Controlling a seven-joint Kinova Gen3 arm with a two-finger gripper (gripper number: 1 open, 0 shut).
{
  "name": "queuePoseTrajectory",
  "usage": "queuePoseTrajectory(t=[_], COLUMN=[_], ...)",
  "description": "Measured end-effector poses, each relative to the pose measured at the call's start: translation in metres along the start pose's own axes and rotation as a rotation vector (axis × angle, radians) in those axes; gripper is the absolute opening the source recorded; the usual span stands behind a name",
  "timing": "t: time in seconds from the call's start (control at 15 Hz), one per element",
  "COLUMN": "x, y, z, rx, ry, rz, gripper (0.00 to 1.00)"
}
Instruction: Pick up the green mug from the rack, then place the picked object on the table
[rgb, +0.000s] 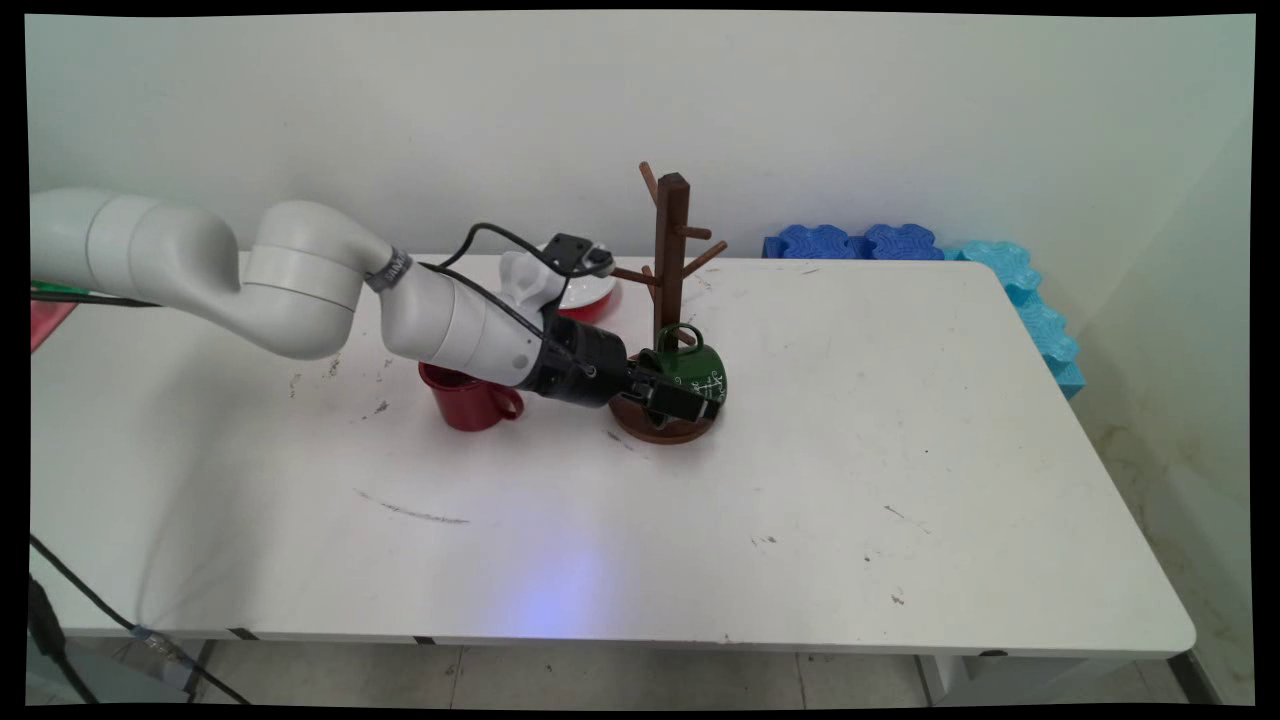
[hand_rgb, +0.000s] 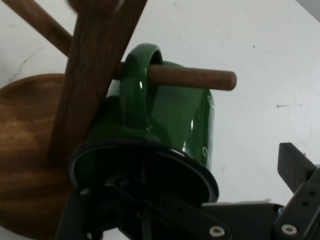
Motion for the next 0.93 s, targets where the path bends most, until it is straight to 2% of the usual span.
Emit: queuePoseTrajectory(t=[0.13,0.2,0.93], x=[0.0005,0.0008,0.0015], y=[-0.0005,-0.0008,-0.0049], z=[0.003,0.0044,0.0086], rx=[-0.004,-0.006,0.004], ry=[0.002,0.004,0.01], rz=[-0.002,-0.003,0.021], gripper=[1.0,0.0,0.0])
